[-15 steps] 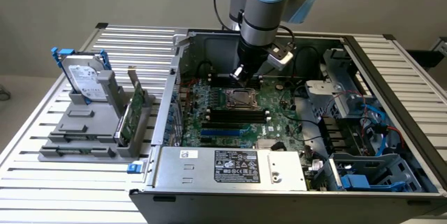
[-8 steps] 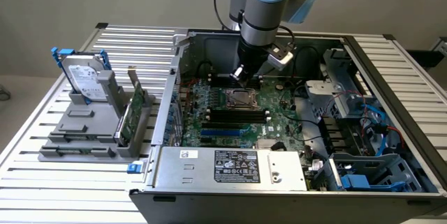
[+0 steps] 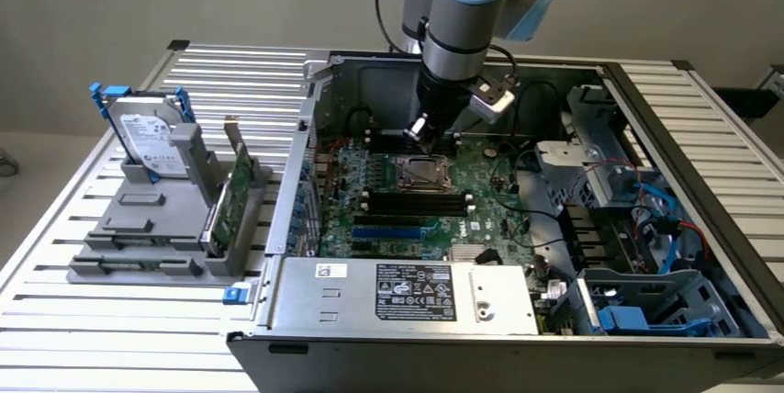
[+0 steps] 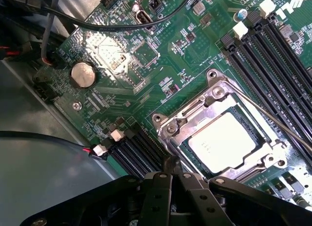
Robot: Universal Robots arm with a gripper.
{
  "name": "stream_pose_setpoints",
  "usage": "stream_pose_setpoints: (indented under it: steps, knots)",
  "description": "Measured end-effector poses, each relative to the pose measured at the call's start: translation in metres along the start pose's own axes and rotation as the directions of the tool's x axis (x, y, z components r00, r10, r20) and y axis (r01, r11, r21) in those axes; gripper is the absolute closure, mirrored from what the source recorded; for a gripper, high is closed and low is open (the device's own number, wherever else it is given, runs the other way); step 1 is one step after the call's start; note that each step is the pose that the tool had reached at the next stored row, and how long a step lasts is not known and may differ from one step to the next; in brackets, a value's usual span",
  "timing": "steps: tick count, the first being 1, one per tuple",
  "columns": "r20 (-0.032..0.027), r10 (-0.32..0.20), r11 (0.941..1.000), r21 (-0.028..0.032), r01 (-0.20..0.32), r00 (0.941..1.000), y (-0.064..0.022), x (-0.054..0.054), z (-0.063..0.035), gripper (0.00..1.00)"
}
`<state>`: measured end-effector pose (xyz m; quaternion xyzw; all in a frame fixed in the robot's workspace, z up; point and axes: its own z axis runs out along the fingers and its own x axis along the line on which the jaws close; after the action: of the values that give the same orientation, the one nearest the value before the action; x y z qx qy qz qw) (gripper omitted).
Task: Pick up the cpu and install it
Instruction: 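Close the cpu cover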
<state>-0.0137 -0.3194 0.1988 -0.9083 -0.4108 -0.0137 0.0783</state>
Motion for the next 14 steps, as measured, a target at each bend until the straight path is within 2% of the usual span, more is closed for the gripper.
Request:
stream_pose_setpoints:
  steps: [8,11,14]
  knots:
    - [0.0006,0.000,1.0000,0.0004,0.000,1.0000,-0.0004,0.0002,-0.0028,0.89]
    - [0.0037,0.000,1.0000,-0.0018,0.000,1.0000,-0.0005,0.0004,-0.0029,0.89]
    - [0.0106,0.001,1.0000,-0.0079,-0.001,0.9999,-0.0007,0.0006,-0.0028,0.89]
